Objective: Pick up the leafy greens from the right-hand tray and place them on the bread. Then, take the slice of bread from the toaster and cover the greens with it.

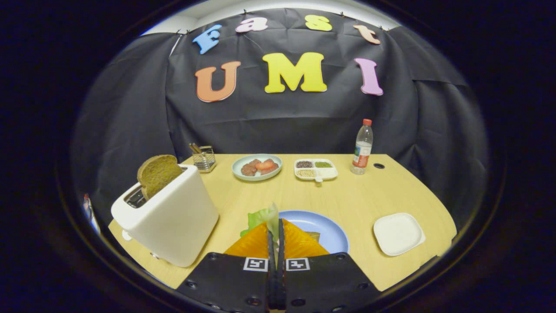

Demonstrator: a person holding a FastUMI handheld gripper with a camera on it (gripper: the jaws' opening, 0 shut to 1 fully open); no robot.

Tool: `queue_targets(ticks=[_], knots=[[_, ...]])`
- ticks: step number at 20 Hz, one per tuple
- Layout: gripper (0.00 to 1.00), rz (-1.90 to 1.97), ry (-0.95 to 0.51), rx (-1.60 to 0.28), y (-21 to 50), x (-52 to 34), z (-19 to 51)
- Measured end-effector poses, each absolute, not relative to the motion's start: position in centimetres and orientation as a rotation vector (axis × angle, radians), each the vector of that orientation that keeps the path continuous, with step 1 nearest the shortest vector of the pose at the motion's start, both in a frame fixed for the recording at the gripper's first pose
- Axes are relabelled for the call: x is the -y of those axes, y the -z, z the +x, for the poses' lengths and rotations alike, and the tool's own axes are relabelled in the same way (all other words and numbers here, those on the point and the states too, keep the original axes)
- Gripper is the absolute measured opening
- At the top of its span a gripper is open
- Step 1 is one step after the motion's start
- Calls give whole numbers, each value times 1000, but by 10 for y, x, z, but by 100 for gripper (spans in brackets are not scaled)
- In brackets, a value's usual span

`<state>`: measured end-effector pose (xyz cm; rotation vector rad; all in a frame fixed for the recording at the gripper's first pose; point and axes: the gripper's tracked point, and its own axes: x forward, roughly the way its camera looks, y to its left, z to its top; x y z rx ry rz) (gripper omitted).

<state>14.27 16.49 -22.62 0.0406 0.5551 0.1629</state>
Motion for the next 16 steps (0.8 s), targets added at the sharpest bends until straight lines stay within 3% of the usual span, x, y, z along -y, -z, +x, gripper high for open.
queue_targets(ticks=[12,16], knots=[[5,-13,-120,-628,271,-129,169],[26,-37,-109,-588,255,-118,164]])
